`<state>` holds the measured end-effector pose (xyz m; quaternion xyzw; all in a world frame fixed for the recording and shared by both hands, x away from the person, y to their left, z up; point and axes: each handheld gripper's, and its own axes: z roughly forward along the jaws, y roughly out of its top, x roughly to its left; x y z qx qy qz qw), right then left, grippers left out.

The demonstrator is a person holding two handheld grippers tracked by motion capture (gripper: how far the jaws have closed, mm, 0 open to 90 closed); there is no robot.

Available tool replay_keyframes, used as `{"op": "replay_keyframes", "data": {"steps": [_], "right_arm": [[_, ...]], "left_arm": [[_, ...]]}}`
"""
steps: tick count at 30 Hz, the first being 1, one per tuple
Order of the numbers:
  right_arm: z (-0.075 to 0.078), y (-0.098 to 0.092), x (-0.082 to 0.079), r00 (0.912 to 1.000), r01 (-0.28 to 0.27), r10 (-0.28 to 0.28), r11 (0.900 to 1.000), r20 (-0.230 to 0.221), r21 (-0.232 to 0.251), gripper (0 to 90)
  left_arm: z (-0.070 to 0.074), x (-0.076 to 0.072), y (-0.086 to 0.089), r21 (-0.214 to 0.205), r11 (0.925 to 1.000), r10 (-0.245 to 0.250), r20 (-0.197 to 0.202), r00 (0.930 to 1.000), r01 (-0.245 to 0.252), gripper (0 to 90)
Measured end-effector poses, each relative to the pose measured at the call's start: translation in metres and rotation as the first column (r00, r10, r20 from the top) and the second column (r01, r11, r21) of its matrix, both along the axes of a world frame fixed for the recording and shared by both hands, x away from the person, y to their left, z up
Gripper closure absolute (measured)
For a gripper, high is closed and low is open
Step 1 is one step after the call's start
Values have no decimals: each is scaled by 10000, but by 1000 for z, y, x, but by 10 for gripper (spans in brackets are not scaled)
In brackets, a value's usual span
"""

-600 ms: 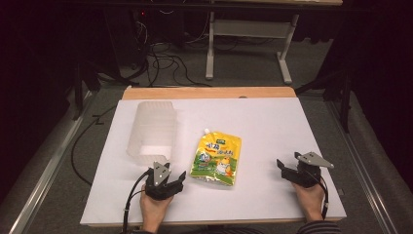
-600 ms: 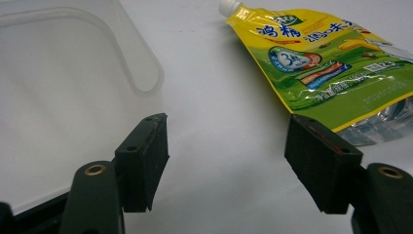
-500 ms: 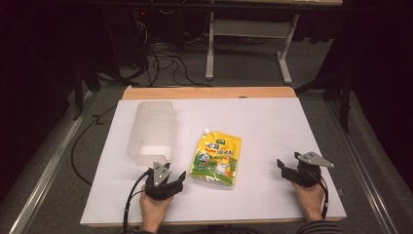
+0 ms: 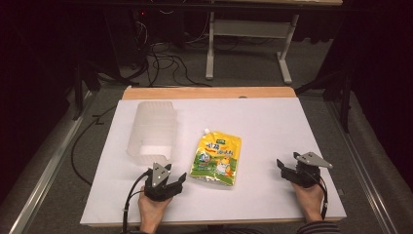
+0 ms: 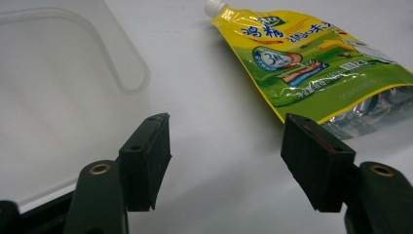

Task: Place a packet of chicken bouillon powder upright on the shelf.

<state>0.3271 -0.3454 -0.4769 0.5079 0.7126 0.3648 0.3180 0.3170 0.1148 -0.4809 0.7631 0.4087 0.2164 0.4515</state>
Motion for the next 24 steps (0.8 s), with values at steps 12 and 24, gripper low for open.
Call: {"op": "replay_keyframes", "data": {"steps": [12, 24], "right_arm": [[-1, 3, -1, 10000, 64, -63, 9996, 41, -269, 285], [-1, 6, -1, 10000, -23, 23, 9983, -11, -590, 287]], "left_arm": [[7, -10, -11, 187, 9997, -132, -304, 9995, 137, 323], [32, -8, -27, 355, 9976, -590, -348, 9976, 603, 312]]}}
